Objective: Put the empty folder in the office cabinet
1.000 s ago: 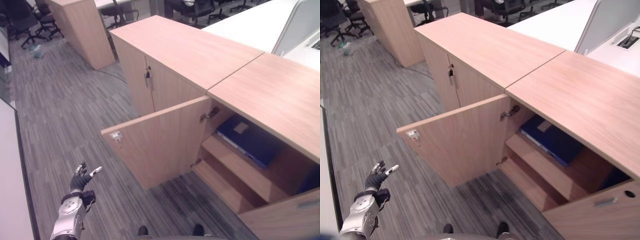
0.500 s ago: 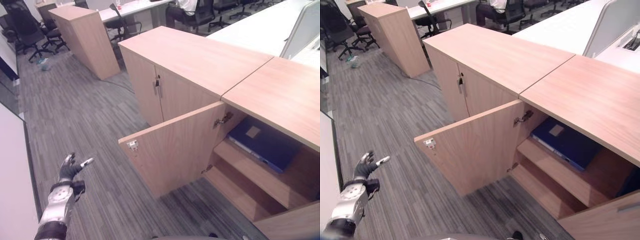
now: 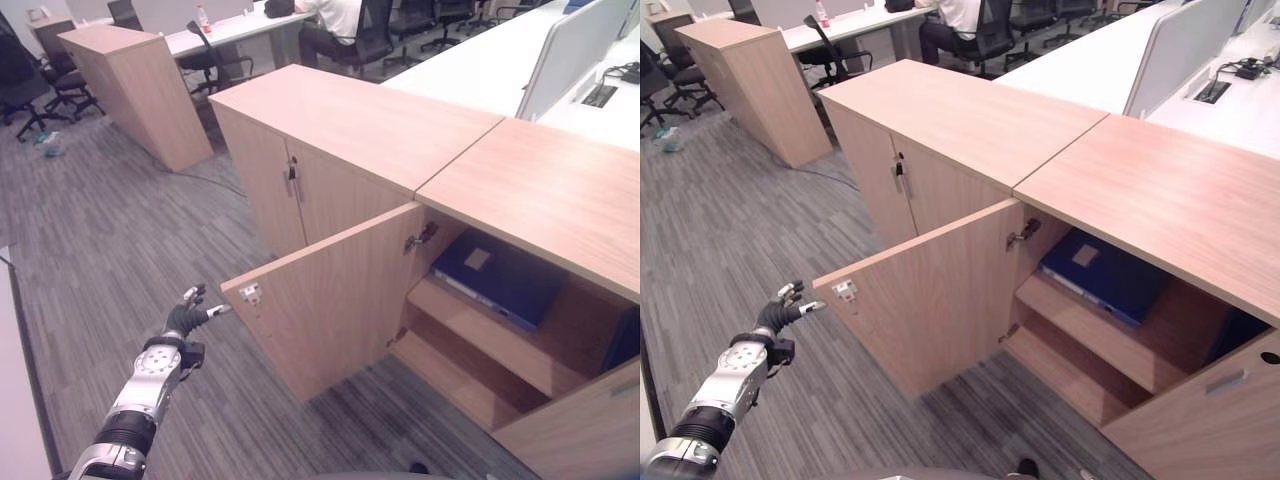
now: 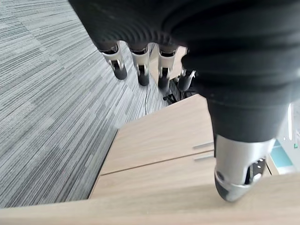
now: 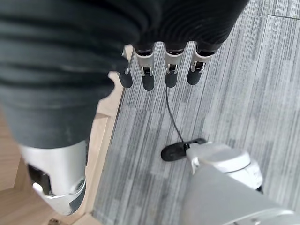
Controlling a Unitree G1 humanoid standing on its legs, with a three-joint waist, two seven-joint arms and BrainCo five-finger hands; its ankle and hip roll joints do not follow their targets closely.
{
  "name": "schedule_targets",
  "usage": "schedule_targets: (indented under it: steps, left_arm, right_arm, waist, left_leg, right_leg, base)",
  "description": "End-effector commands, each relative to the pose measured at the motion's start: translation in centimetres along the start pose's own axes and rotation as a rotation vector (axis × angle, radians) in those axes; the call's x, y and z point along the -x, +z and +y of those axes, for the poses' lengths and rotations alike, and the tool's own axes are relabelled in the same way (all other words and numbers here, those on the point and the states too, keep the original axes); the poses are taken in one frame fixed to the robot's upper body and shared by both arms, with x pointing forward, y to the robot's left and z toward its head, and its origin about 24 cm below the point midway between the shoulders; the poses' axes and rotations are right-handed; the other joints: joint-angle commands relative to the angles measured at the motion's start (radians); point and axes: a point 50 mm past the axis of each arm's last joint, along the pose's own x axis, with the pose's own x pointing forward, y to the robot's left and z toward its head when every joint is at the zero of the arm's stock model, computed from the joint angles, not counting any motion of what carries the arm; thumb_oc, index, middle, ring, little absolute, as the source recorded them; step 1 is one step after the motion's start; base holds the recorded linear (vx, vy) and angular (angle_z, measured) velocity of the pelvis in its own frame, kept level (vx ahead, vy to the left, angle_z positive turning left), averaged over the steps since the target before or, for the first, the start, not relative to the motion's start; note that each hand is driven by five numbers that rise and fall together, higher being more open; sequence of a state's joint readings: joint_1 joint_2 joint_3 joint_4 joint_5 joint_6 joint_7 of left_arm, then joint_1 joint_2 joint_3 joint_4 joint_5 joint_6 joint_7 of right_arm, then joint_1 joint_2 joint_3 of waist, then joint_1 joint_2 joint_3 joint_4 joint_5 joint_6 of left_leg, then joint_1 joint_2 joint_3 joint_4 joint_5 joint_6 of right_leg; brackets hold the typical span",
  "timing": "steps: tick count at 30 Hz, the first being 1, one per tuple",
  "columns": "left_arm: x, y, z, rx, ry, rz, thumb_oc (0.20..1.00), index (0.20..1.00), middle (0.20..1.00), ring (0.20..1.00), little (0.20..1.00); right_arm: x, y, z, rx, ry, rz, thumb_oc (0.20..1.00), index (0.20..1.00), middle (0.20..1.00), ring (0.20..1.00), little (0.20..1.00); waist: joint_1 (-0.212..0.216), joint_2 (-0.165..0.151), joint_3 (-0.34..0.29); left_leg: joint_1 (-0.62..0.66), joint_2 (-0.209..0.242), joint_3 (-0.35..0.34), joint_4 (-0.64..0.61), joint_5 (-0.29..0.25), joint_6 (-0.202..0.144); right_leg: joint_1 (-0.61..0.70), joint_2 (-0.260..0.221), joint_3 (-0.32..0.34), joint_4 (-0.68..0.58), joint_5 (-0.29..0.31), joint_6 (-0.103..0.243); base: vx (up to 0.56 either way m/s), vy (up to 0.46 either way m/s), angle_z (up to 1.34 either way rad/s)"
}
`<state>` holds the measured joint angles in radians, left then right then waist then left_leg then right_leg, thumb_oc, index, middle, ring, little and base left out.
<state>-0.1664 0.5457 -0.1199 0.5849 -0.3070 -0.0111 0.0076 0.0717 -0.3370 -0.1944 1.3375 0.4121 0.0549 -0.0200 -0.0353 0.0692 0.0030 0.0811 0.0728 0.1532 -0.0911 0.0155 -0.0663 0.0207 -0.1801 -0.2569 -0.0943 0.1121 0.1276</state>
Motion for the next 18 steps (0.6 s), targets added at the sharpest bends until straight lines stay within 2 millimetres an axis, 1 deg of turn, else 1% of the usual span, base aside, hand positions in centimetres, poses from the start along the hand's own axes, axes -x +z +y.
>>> schedule_targets:
  steps: [1,3,6,8,11,12,14,15,17,18]
  left_arm:
    - [-1.5,5.3,-0.2,-0.029,-0.044,-0.187,1.0,1.0,1.0,1.0,1.0]
    - [-1.8,5.8,-1.1,-0.055,-0.076,-0.198,1.0,1.0,1.0,1.0,1.0]
    - [-1.8,7.5,-3.2,-0.128,-0.16,-0.259,1.0,1.0,1.0,1.0,1.0]
    - [-1.6,8.3,-3.9,-0.153,-0.205,-0.297,1.0,1.0,1.0,1.0,1.0]
    - [-1.0,9.8,-5.4,-0.211,-0.301,-0.369,1.0,1.0,1.0,1.0,1.0]
    - [-0.6,10.7,-6.1,-0.231,-0.34,-0.413,1.0,1.0,1.0,1.0,1.0]
    - [-0.2,11.6,-6.9,-0.255,-0.377,-0.461,1.0,1.0,1.0,1.0,1.0]
    - [0.3,12.6,-7.8,-0.269,-0.417,-0.511,1.0,1.0,1.0,1.0,1.0]
    - [0.9,13.7,-8.7,-0.313,-0.448,-0.573,1.0,1.0,1.0,1.0,1.0]
    - [0.9,13.7,-8.7,-0.313,-0.448,-0.573,1.0,1.0,1.0,1.0,1.0]
  right_arm:
    - [-0.1,0.0,1.2,0.011,0.02,0.035,1.0,1.0,1.0,1.0,1.0]
    - [-0.1,-0.1,1.4,0.014,0.026,0.041,1.0,1.0,1.0,1.0,1.0]
    - [-0.1,-0.2,1.6,0.01,0.029,0.049,1.0,1.0,1.0,1.0,1.0]
    - [-0.1,-0.1,1.7,0.008,0.035,0.05,1.0,1.0,1.0,1.0,1.0]
    - [-0.1,0.0,2.0,0.006,0.047,0.051,1.0,1.0,1.0,1.0,1.0]
    - [0.0,0.0,2.1,0.011,0.051,0.056,1.0,1.0,1.0,1.0,1.0]
    - [0.0,-0.1,2.2,0.018,0.056,0.061,1.0,1.0,1.0,1.0,1.0]
    - [0.0,-0.1,2.2,0.024,0.056,0.063,1.0,1.0,1.0,1.0,1.0]
    - [0.0,0.0,2.2,0.029,0.058,0.062,1.0,1.0,1.0,1.0,1.0]
    - [0.0,0.0,2.2,0.028,0.058,0.062,1.0,1.0,1.0,1.0,1.0]
  waist:
    - [-0.011,-0.048,0.007]
    - [-0.012,-0.05,0.008]
    - [-0.014,-0.053,0.008]
    - [-0.013,-0.054,0.01]
    - [-0.009,-0.056,0.013]
    - [-0.009,-0.057,0.014]
    - [-0.009,-0.06,0.015]
    - [-0.01,-0.063,0.016]
    - [-0.011,-0.066,0.016]
    - [-0.011,-0.066,0.017]
  left_leg:
    - [-0.033,-0.031,-0.023,0.004,-0.074,0.013]
    - [-0.032,-0.03,-0.024,0.004,-0.075,0.012]
    - [-0.031,-0.027,-0.026,0.004,-0.076,0.012]
    - [-0.031,-0.025,-0.029,0.004,-0.075,0.011]
    - [-0.032,-0.023,-0.031,0.004,-0.075,0.009]
    - [-0.03,-0.021,-0.032,0.004,-0.076,0.008]
    - [-0.028,-0.02,-0.032,0.004,-0.076,0.008]
    - [-0.026,-0.019,-0.033,0.004,-0.076,0.007]
    - [-0.025,-0.018,-0.034,0.004,-0.076,0.007]
    - [-0.025,-0.018,-0.034,0.004,-0.076,0.006]
  right_leg:
    - [0.054,-0.081,-0.021,0.007,-0.078,0.087]
    - [0.055,-0.08,-0.021,0.007,-0.08,0.086]
    - [0.058,-0.078,-0.026,0.007,-0.083,0.085]
    - [0.058,-0.076,-0.029,0.007,-0.085,0.085]
    - [0.06,-0.074,-0.033,0.007,-0.087,0.085]
    - [0.062,-0.073,-0.034,0.007,-0.089,0.085]
    - [0.065,-0.072,-0.035,0.007,-0.09,0.084]
    - [0.067,-0.071,-0.036,0.007,-0.09,0.084]
    - [0.068,-0.07,-0.038,0.007,-0.091,0.083]
    - [0.069,-0.07,-0.038,0.007,-0.091,0.083]
  base:
    - [0.0,-0.02,0.04]
    - [0.0,-0.022,0.04]
    - [0.0,-0.028,0.07]
    - [-0.01,-0.026,0.13]
    - [-0.01,-0.025,0.06]
    - [0.0,-0.025,0.04]
    - [-0.01,-0.026,0.04]
    - [-0.02,-0.025,0.04]
    - [0.0,0.0,0.0]
    - [0.0,0.0,0.0]
